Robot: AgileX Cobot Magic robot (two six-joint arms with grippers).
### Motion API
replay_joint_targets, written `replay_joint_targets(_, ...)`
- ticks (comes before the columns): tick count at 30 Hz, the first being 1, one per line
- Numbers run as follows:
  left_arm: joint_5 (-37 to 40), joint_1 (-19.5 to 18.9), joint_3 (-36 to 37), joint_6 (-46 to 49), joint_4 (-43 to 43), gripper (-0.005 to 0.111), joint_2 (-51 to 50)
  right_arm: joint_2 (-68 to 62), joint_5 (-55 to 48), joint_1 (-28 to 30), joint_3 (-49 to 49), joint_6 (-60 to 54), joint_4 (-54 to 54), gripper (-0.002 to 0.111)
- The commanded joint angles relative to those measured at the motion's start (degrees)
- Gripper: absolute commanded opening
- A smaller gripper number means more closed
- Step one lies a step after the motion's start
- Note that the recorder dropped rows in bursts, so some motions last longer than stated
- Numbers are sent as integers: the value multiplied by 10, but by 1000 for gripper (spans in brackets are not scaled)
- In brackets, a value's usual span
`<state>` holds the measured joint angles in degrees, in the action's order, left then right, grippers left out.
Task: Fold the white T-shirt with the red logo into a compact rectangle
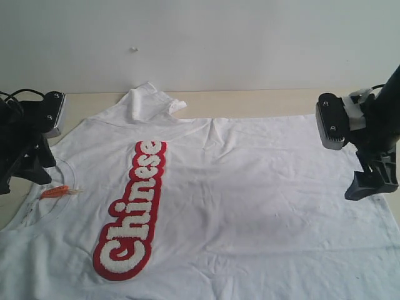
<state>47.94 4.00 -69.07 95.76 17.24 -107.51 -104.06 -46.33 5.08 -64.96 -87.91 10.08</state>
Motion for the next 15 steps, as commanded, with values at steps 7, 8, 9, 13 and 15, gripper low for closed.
replay_joint_targets(7,-35,-1,-4,-48,25,55,-1,-86,-18,20,-47,-19,-2,105)
replay_joint_targets(8,-35,-1,-4,-49,25,61,-2,-91,-19,20,-51,-19,-2,105)
replay_joint_targets(9,-32,-1,-4,-49,25,68,-2,-94,-20,20,-56,-19,-2,105)
replay_joint_targets(13,-26,-1,-4,-49,28,89,-2,-108,-42,20,-75,-20,-16,105)
replay_joint_targets(15,-25,-1,-4,-47,28,91,-4,-114,-44,20,-75,-19,-40,105)
